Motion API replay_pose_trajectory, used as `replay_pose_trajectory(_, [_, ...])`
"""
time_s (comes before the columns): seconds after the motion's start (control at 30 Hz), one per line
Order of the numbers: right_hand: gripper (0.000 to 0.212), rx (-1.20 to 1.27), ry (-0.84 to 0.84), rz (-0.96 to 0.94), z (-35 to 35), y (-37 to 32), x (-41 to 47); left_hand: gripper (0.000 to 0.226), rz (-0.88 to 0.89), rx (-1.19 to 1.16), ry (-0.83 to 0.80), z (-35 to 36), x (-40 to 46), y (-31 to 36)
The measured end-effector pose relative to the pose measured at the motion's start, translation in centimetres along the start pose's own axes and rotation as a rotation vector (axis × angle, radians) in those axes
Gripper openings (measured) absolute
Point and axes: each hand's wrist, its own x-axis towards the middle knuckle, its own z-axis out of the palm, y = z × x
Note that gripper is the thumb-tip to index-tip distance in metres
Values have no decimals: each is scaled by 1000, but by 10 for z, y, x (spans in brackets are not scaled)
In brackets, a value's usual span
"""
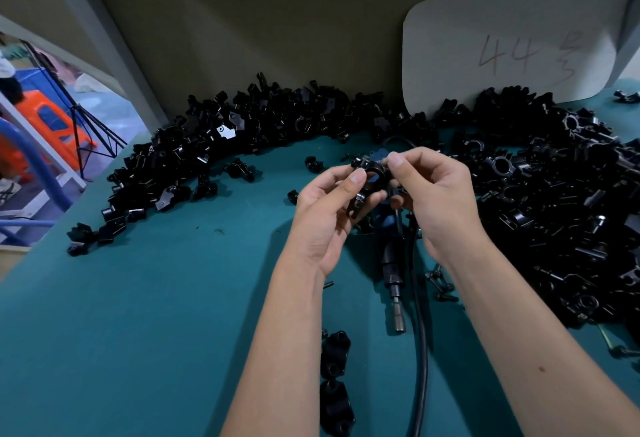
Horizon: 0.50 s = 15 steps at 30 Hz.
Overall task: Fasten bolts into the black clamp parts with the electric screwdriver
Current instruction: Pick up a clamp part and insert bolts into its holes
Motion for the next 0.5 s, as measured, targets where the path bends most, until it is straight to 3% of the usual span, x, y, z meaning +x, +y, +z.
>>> replay_pose_trajectory(0.2, [39, -46, 104, 16, 0, 5, 1, 24, -10, 41, -4, 2, 0, -3])
replay_pose_trajectory(0.4, [15, -76, -137, 14, -9, 2, 3, 12, 26, 19, 9, 0, 2, -4])
replay_pose_trajectory(0.5, [13, -123, -124, -33, -9, 3, 3, 6, 35, 23, 40, -1, 2, -4])
